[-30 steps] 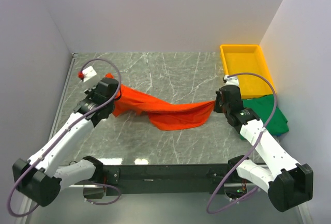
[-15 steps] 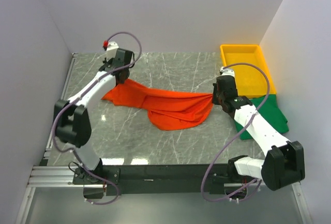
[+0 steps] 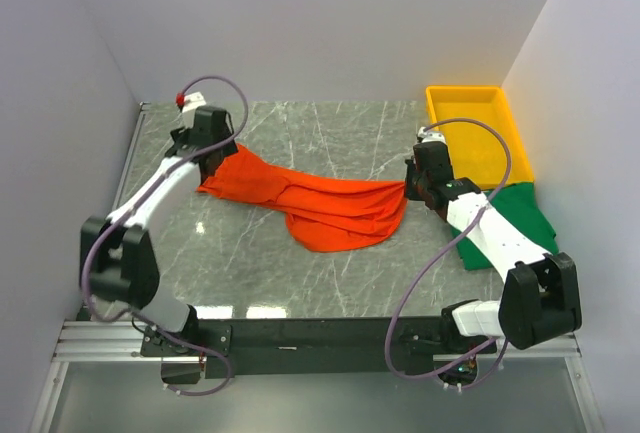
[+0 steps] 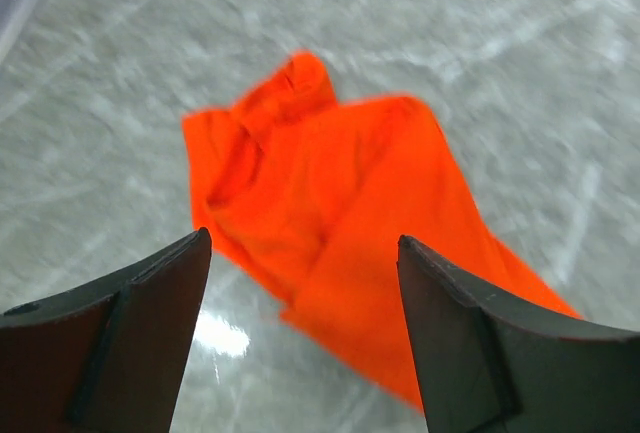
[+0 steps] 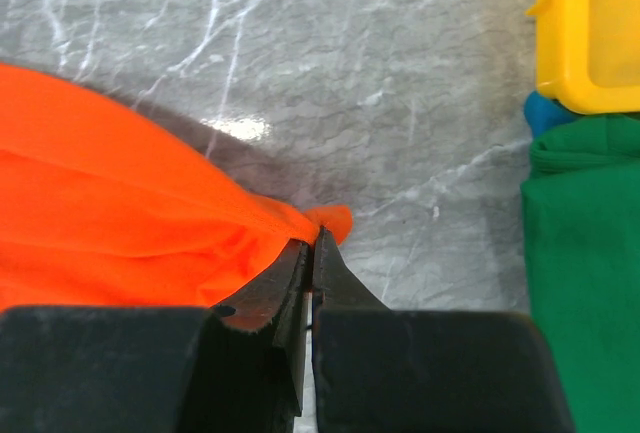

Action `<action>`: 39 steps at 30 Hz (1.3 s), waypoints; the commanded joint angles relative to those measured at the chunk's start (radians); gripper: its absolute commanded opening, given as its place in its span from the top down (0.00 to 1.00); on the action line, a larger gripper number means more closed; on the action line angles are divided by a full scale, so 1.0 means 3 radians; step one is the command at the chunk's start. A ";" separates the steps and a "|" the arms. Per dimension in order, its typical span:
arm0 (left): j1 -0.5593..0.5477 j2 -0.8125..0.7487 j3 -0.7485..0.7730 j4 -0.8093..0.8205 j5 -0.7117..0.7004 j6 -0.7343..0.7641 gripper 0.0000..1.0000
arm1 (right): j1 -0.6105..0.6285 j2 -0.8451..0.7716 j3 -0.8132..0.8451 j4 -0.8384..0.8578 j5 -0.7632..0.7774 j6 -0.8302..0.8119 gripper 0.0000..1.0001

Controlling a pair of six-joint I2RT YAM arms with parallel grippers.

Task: Fold and stack the t-shirts
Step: Locate the corner of the tshirt

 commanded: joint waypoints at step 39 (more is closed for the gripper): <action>0.0709 0.0435 -0.0787 0.0817 0.2493 -0.0174 0.22 | -0.0017 -0.0384 -0.0314 0.0254 -0.0258 0.0041 1.00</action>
